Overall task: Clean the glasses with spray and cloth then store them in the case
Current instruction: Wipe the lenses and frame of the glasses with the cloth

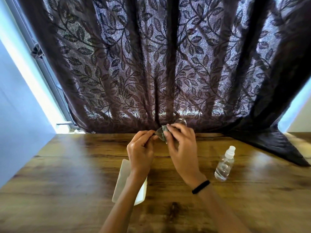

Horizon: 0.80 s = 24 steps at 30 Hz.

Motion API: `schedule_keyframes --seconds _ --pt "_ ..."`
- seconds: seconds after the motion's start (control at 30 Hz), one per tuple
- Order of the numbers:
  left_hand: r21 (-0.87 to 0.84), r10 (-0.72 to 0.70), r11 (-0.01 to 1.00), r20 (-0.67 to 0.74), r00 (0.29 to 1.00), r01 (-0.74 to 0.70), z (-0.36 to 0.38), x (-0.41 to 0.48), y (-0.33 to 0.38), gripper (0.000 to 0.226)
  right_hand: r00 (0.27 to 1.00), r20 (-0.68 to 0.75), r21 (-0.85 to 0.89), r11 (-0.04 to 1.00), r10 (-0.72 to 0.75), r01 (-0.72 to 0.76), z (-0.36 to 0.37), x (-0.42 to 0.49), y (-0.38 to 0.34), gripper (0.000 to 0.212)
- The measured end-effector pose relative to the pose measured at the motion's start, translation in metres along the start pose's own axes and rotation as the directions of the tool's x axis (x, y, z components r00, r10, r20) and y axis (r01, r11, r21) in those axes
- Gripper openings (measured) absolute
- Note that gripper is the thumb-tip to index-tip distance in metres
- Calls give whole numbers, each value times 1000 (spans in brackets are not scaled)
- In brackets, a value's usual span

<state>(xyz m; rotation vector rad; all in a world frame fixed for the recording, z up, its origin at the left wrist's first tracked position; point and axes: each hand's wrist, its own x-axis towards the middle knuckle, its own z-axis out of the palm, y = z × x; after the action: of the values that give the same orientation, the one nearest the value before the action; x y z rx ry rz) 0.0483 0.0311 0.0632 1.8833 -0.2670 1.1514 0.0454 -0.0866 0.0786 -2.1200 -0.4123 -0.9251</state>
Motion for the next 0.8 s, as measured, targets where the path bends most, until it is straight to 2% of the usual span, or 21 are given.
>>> schedule_keyframes --seconds 0.1,0.3,0.53,0.67,0.8 --pt "12 -10 1000 -5 1000 10 1 -2 -2 17 998 39 -46 998 -46 47 3 -6 -2 31" --pt "25 -41 999 -26 999 42 5 -8 -3 18 963 161 -132 963 -214 236 1 -11 0 31" --pt "-21 -49 999 -48 998 48 7 -9 -3 15 999 35 -82 996 -37 40 -6 4 17 23" --pt "-12 -47 999 -55 997 46 13 -10 -1 16 994 35 -70 992 -103 105 -2 7 6 23" --pt "-5 -79 997 -92 993 79 13 -11 -3 21 970 107 -81 970 -219 228 -1 -5 1 28"
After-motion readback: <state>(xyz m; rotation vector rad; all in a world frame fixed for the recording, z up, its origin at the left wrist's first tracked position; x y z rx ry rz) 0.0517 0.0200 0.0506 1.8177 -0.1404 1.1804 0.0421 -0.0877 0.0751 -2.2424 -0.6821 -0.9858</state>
